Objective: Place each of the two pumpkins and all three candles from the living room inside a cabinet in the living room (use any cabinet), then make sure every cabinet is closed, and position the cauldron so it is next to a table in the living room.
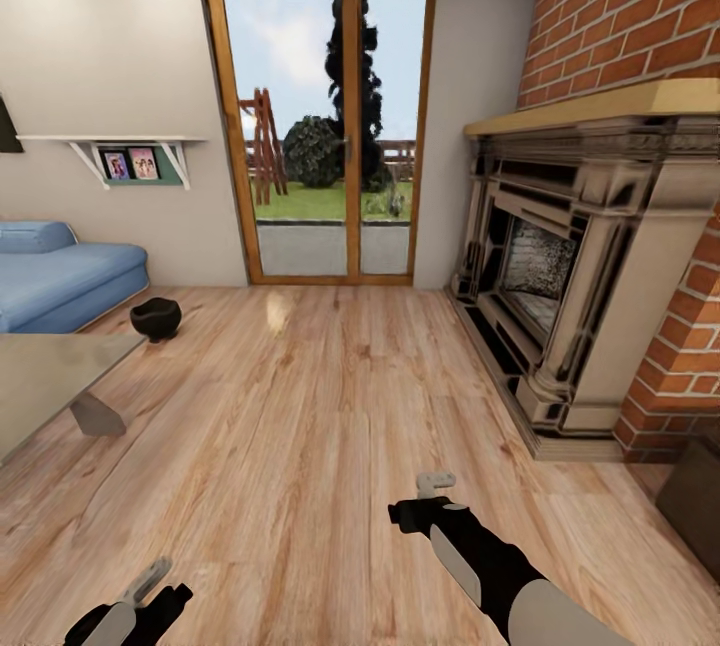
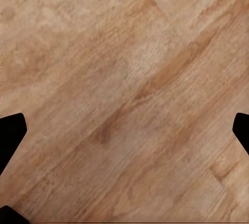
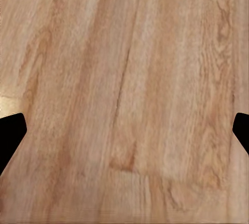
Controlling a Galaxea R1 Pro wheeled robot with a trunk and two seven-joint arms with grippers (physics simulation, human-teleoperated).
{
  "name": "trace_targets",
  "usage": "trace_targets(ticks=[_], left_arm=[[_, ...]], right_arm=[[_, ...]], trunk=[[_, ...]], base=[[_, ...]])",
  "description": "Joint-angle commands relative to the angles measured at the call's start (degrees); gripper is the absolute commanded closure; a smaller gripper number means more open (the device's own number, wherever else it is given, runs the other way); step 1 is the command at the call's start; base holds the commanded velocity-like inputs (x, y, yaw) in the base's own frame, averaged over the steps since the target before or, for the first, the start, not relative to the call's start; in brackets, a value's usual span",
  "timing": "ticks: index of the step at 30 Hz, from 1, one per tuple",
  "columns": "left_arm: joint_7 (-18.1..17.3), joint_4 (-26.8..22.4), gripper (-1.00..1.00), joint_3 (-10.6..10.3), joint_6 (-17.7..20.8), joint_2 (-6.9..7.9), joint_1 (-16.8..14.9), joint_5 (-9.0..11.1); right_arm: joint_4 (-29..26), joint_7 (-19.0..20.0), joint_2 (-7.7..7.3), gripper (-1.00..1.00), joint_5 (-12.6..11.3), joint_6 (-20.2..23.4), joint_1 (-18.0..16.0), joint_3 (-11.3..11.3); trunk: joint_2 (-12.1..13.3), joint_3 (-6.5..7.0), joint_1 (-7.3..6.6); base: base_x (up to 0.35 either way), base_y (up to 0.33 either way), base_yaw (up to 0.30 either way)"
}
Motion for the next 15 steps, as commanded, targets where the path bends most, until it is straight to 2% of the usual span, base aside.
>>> trace_targets(ticks=[1,13,15], left_arm=[[0.50,-0.12,-1.00,-0.37,0.00,0.09,-0.02,0.55],[0.50,-0.12,-1.00,-0.37,-0.01,0.03,-0.02,0.55],[0.50,-0.12,-1.00,-0.37,0.01,0.03,-0.02,0.55]], right_arm=[[-0.11,-0.56,-0.05,-1.00,-0.61,0.14,-0.05,0.39],[-0.11,-0.56,-0.10,-1.00,-0.60,0.09,-0.05,0.39],[-0.11,-0.56,-0.12,-1.00,-0.62,0.09,-0.05,0.39]], trunk=[[-0.03,-0.06,-0.03],[-0.03,-0.06,-0.03],[0.37,0.12,-0.25]], base=[[-0.228,0.000,0.000],[-0.295,0.000,0.000],[-0.166,0.000,0.000]])
